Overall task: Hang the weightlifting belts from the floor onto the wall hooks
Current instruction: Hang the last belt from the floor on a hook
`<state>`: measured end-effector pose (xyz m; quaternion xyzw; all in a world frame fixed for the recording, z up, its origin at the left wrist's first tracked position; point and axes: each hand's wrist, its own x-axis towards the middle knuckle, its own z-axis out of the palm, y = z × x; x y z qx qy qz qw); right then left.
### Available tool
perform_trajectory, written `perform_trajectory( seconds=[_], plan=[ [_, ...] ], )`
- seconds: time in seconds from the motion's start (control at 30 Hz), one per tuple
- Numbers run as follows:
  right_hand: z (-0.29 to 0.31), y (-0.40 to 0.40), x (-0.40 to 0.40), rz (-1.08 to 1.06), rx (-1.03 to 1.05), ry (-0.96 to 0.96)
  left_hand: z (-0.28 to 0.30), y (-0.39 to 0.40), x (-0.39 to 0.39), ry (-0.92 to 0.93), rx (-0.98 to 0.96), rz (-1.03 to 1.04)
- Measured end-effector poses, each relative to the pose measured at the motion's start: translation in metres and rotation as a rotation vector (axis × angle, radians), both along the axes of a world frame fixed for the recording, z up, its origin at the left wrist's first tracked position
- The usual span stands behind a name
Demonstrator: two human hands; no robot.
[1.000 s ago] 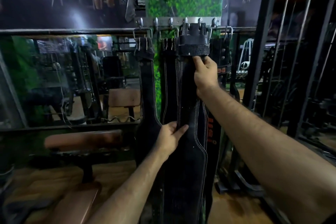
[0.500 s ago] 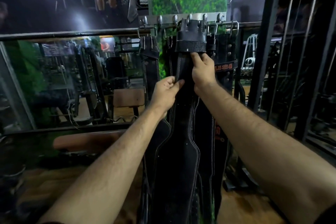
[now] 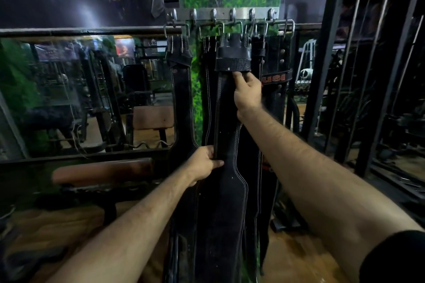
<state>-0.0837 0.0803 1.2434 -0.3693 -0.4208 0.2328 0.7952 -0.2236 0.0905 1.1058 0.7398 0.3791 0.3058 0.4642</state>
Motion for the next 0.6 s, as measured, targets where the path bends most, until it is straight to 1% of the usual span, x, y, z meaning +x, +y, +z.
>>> perform_trajectory(
  seconds=[0.07,0.1,0.13,0.2,0.27,0.33,0.4,0.47,0.53,0.6],
  plan=[
    [0.003,-0.001,0.001,0.023,0.010,-0.010,0.010,0.006,-0.002,0.064,0.037,0.004],
    [0.004,0.000,0.003,0.040,0.008,-0.012,0.019,0.008,-0.004,0.062,0.044,0.001],
    [0.004,0.002,0.004,0.060,-0.004,-0.006,0.032,0.009,-0.005,-0.002,0.033,-0.004],
    [0.002,0.001,0.004,0.079,-0.035,-0.008,0.068,0.007,-0.004,-0.207,0.024,-0.001],
    [-0.002,0.002,0.003,0.092,-0.060,-0.051,0.105,0.002,0.004,-0.371,0.109,0.052],
    [-0.003,0.001,-0.001,0.105,-0.053,-0.107,0.126,-0.006,0.012,-0.500,0.196,0.127],
    [0.000,-0.005,-0.006,0.094,-0.003,-0.179,0.132,-0.013,0.018,-0.621,0.156,0.143],
    [-0.005,-0.010,-0.010,0.043,0.060,-0.325,0.131,-0.018,0.022,-0.743,0.088,0.116],
    [-0.028,-0.015,-0.013,-0.011,0.065,-0.446,0.131,-0.020,0.023,-0.841,0.052,0.120],
    [-0.060,-0.017,-0.014,-0.006,0.026,-0.456,0.134,-0.019,0.021,-0.896,0.055,0.126]
  ],
)
